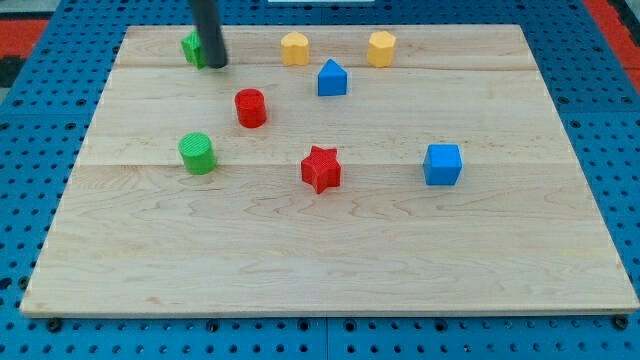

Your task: Slide the yellow heart to the yellow hexagon

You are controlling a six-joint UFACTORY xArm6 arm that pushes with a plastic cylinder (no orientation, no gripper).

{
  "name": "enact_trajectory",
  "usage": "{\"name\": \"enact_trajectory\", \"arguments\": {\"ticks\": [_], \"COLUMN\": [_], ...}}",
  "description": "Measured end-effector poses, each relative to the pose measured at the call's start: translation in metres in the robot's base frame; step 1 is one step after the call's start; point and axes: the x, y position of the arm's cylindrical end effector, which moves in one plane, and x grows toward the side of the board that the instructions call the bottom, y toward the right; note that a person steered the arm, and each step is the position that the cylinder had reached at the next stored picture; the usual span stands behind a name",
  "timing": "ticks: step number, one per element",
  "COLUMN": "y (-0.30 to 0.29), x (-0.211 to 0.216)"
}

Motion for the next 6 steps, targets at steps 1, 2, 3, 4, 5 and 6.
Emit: {"name": "enact_trajectory", "arguments": {"ticks": [1, 2, 3, 4, 5, 6], "y": [0.042, 0.063, 0.073, 0.127, 0.144, 0.136], "x": [-0.01, -0.012, -0.031, -0.015, 0.031, 0.02]}}
